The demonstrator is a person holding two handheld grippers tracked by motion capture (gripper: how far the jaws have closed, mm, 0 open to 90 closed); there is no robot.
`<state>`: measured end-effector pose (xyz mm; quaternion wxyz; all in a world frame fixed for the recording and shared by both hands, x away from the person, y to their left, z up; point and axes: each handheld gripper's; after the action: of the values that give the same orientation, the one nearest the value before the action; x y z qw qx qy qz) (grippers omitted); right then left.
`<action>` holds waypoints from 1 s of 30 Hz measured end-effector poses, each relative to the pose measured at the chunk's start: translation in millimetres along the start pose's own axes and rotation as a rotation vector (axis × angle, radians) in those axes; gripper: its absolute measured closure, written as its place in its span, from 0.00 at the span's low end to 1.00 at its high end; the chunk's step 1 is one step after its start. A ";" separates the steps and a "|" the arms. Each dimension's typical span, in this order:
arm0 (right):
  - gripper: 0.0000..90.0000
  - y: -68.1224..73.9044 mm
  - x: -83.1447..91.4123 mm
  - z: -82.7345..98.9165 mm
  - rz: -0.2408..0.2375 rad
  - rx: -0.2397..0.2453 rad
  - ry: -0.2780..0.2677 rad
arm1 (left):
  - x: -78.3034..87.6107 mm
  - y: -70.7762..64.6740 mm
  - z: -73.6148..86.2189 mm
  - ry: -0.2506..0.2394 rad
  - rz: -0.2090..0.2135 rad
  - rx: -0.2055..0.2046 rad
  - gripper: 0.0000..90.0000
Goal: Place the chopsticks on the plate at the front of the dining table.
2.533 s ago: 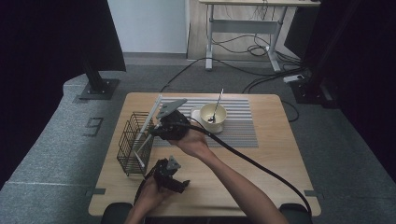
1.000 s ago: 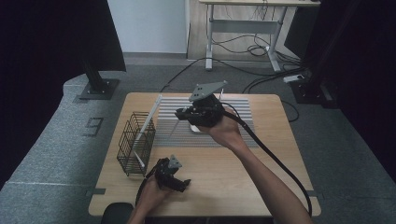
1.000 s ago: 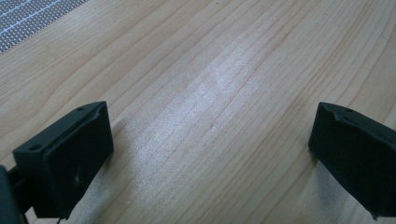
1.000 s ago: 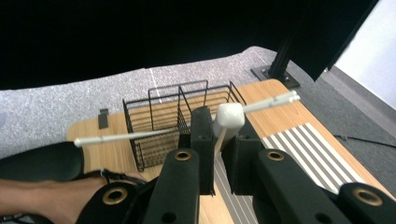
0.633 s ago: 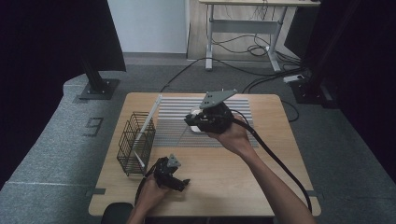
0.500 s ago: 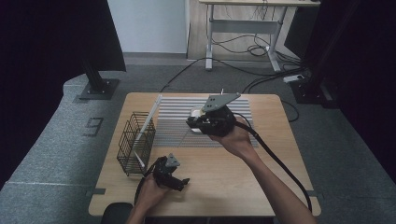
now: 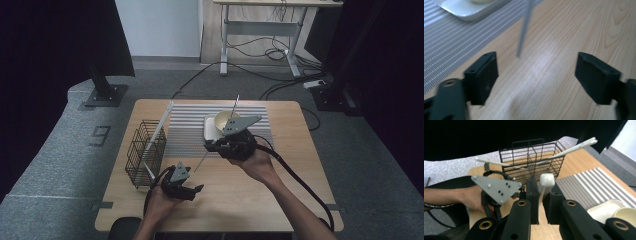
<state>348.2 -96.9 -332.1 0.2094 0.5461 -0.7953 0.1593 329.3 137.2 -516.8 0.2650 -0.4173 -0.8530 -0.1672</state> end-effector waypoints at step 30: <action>0.64 11.0 -12.8 15.4 -0.010 -0.025 0.020 | 3.4 -14.9 -8.9 -0.051 0.111 -0.091 0.95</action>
<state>339.5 -90.2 -352.1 0.2251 0.5456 -0.7925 0.1538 318.3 125.9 -508.5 0.2327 -0.4800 -0.8265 -0.1801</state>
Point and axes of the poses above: each handheld gripper's, and its own axes: x roughly backward along the jaws, z roughly out of its underside, y roughly to its left, and after that the axes turned 1 degree about -z, right-handed
